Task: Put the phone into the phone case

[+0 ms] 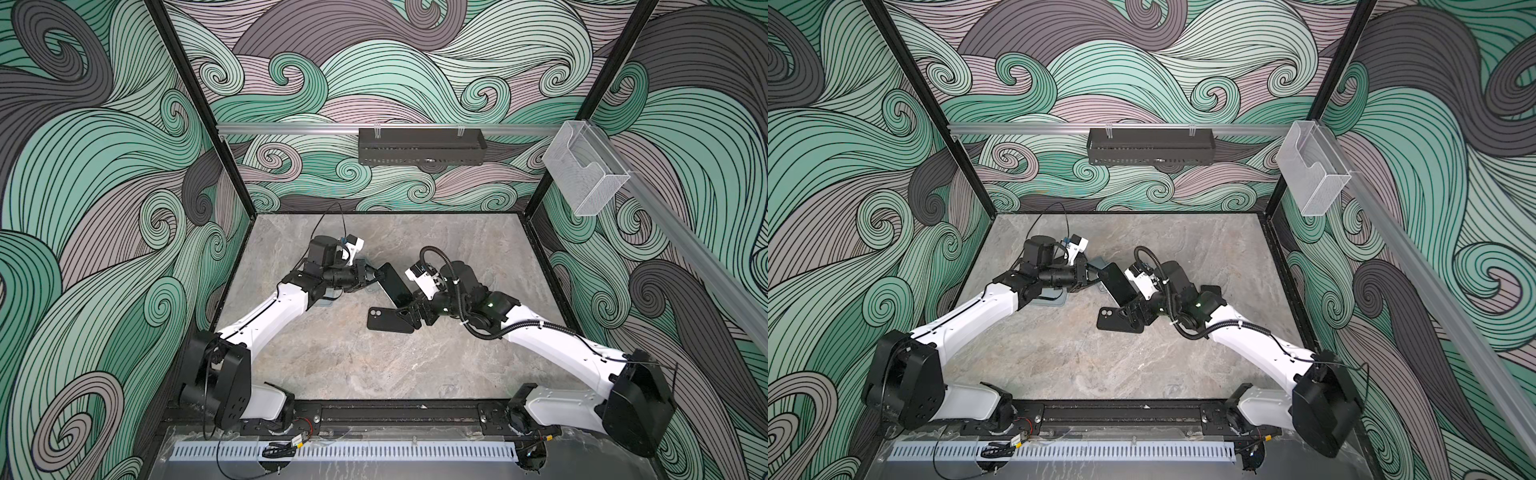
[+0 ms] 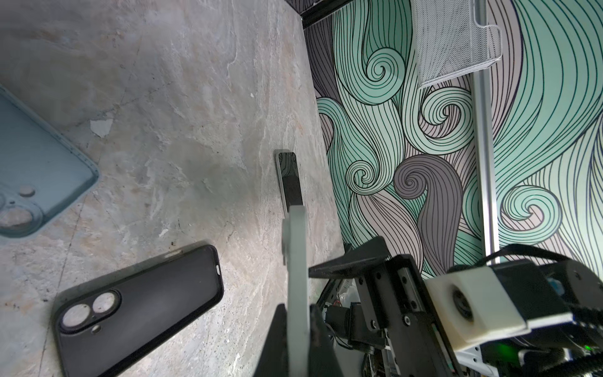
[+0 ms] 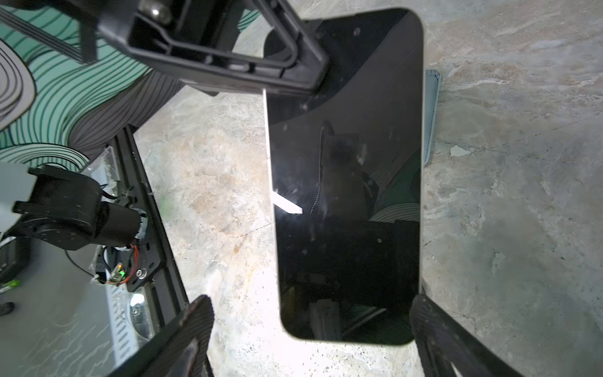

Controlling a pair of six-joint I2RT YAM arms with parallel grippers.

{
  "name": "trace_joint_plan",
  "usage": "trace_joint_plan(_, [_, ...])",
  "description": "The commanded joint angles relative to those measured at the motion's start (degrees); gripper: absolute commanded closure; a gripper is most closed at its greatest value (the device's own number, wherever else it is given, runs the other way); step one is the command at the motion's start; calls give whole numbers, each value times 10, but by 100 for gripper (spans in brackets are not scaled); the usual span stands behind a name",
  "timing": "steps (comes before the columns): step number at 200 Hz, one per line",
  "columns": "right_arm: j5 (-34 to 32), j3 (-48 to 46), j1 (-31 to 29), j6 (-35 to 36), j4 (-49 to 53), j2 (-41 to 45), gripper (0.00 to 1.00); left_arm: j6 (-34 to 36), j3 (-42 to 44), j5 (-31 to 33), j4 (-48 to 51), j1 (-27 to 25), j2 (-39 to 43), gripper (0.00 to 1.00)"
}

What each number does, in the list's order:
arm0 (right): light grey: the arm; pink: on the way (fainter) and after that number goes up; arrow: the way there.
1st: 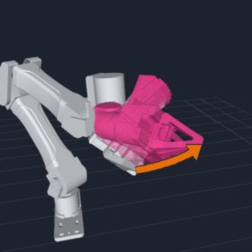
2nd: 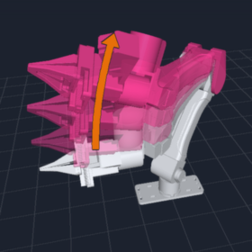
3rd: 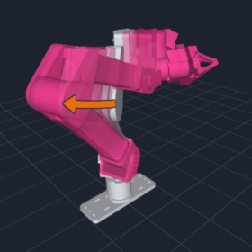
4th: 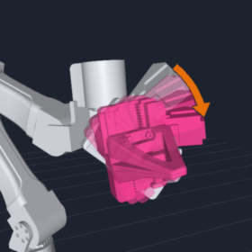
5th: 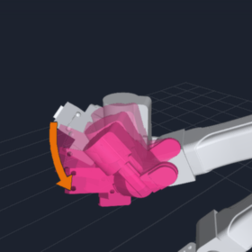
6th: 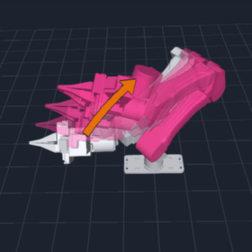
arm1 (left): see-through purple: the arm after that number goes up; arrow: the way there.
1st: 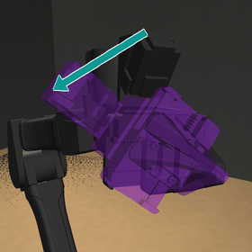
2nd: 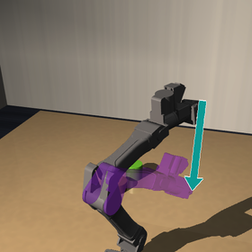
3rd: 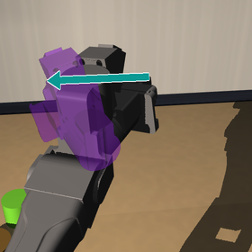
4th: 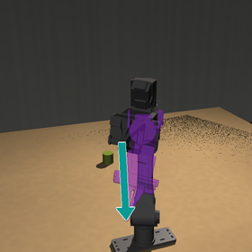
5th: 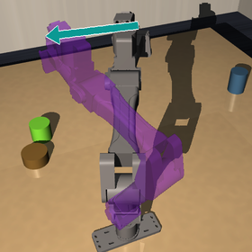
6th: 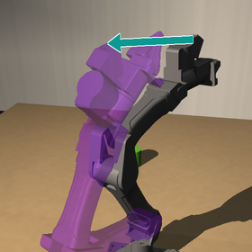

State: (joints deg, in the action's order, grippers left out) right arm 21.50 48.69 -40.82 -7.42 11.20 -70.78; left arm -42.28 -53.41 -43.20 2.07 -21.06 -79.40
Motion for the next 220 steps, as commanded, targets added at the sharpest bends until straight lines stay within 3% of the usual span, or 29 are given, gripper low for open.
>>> trace_joint_plan(1, [23,-27,20,-76,-54,29,7,-14,6,15,-82,5,16,100])
trace_joint_plan(65, [144,-103,123,-270,-269,24,17,-53,66,46,-261,5,53,100])
trace_joint_plan(85, [167,-116,128,-315,-338,4,24,-71,74,35,-317,6,53,100])
trace_joint_plan(161, [195,-142,130,-451,-573,-54,35,-153,111,23,-483,10,45,100])
trace_joint_plan(220, [206,-142,130,-496,-645,-57,54,-196,135,29,-555,16,45,100])
